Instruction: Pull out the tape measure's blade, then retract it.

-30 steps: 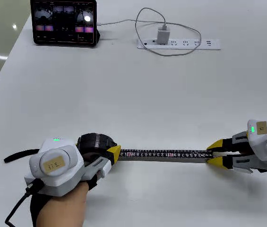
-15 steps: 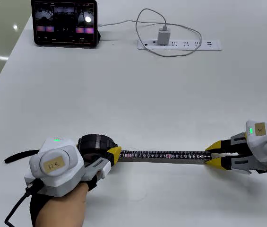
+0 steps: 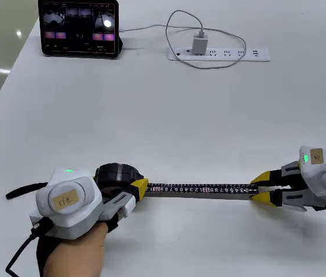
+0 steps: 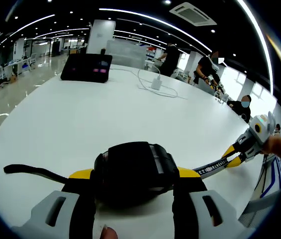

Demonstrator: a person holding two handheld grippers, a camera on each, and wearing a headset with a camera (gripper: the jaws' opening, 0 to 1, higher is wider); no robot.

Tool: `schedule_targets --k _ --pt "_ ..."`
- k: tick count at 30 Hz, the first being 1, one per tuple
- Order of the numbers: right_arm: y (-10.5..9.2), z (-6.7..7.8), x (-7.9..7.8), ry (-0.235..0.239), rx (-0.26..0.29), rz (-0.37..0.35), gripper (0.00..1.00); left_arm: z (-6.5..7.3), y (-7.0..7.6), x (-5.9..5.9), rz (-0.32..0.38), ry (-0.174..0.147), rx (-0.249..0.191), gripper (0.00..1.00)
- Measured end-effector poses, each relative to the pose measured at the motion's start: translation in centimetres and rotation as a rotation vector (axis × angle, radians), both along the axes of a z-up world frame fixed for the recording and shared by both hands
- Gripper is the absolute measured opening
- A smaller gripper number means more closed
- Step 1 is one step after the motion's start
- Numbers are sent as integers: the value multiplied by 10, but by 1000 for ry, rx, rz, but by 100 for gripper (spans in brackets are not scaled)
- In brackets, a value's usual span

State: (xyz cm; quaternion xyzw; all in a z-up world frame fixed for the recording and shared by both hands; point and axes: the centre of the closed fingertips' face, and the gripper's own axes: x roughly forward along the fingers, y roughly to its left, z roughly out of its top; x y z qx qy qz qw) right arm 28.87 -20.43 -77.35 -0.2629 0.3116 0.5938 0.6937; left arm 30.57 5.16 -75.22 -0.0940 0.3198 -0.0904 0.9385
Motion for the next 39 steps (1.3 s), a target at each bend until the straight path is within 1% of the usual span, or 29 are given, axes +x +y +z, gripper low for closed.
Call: schedule_targets --k 12,26,32,39 --pt "11 0 -1 27 18 -2 10 0 0 0 -1 1 -5 58" --pt "27 0 0 44 29 14 10 0 -1 0 -2 2 -9 58" --pt "35 1 -1 53 45 20 10 0 -1 0 -2 2 -9 58" --pt "43 -1 1 59 47 35 10 0 -2 0 -2 3 -11 58"
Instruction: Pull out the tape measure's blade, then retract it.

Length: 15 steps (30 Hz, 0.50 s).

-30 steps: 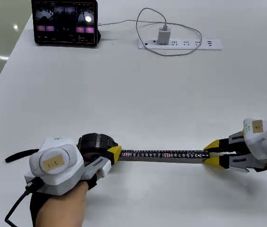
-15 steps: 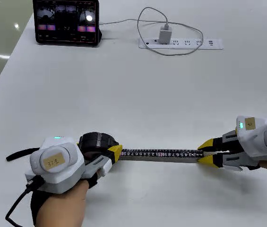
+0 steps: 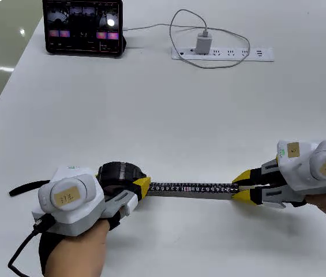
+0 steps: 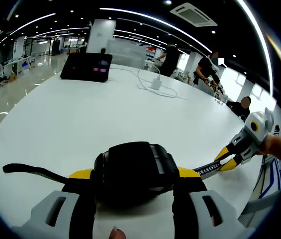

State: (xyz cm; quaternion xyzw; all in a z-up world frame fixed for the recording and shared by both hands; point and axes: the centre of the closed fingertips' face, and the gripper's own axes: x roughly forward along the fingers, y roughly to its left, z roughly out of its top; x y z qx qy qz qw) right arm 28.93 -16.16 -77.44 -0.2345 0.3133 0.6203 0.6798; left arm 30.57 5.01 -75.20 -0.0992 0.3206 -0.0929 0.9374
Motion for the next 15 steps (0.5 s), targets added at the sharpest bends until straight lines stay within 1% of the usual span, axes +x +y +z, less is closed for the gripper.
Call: schedule_targets --k 15 --pt "14 0 1 20 11 7 10 -1 0 0 3 1 -8 58"
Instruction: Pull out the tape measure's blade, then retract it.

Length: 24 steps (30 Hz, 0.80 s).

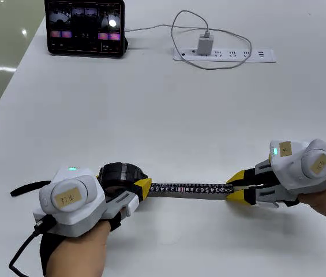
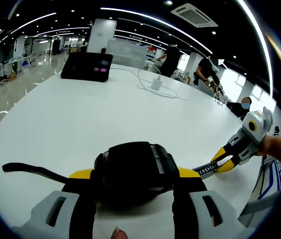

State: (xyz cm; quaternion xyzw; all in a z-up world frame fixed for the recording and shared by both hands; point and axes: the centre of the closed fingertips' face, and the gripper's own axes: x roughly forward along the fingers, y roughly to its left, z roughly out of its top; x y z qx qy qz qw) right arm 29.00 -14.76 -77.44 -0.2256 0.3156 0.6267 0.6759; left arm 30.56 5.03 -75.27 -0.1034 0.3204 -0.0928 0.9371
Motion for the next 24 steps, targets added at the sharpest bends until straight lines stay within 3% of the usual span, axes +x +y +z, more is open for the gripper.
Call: schedule_targets --k 24 --pt "26 1 0 15 29 11 10 -1 1 1 -1 -3 -3 58"
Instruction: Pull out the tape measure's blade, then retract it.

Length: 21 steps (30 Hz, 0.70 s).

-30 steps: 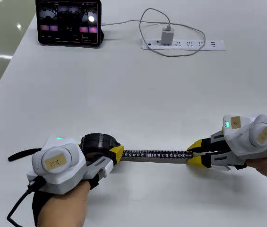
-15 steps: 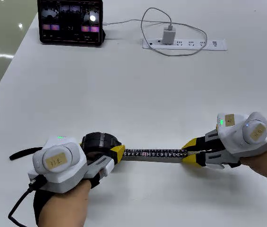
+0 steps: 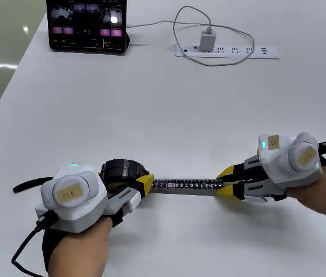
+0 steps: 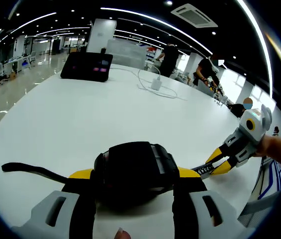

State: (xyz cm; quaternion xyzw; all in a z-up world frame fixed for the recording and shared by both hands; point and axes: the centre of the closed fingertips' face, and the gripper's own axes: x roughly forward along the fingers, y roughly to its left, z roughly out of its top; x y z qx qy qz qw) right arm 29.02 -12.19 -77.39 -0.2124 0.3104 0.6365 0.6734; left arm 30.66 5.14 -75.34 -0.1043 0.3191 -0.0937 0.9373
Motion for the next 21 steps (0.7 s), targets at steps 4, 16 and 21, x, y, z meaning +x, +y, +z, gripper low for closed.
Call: schedule_targets --k 4,16,21 --pt "3 0 -1 4 5 -1 10 0 -1 0 0 0 -1 58" --pt "13 -2 -1 13 16 1 10 0 -1 -1 2 1 -7 58" --pt "18 -2 -1 17 23 -2 10 0 -1 -1 4 0 -12 58"
